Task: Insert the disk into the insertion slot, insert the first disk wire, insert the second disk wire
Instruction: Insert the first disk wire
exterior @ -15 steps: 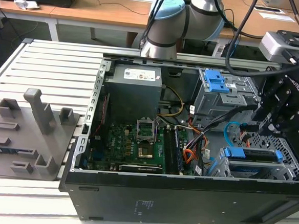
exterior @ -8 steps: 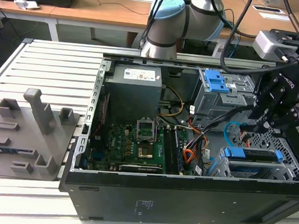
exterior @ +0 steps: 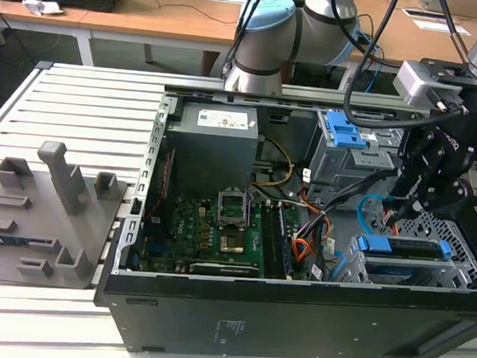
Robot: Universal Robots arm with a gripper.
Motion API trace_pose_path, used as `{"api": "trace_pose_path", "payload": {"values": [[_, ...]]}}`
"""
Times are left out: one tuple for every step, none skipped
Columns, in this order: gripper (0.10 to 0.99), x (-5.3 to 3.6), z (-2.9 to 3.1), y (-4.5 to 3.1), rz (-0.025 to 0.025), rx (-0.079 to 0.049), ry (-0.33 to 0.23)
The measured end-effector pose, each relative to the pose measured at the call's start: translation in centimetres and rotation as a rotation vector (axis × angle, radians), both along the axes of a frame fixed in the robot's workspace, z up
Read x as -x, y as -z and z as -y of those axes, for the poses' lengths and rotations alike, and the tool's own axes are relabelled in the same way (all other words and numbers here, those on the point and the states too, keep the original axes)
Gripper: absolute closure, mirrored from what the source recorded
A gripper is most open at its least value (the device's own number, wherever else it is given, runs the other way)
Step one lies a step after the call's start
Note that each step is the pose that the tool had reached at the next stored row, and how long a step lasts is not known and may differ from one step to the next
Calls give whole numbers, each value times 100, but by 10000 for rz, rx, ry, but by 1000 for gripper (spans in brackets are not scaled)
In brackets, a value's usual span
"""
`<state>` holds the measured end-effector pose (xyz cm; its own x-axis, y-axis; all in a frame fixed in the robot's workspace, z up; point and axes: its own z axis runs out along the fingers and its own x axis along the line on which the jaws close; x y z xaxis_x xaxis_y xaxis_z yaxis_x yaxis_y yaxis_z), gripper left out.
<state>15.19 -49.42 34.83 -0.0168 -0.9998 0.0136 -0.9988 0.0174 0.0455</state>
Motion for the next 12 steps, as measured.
{"api": "trace_pose_path", "payload": {"values": [[663, 0, 0, 0, 0, 0, 0], [663, 0, 0, 0, 0, 1, 0], [808, 0, 0, 0, 1, 2, 0], [867, 0, 0, 0, 0, 3, 0], [898, 0, 0, 0, 0, 3, 0], [898, 0, 0, 0, 0, 5, 1], [898, 0, 0, 0, 0, 5, 0], [898, 0, 0, 0, 0, 7, 1], [898, 0, 0, 0, 0, 8, 0], [898, 0, 9, 1, -1, 6, 0], [898, 0, 26, 0, 0, 7, -1], [898, 0, 44, 0, 0, 8, 0]]}}
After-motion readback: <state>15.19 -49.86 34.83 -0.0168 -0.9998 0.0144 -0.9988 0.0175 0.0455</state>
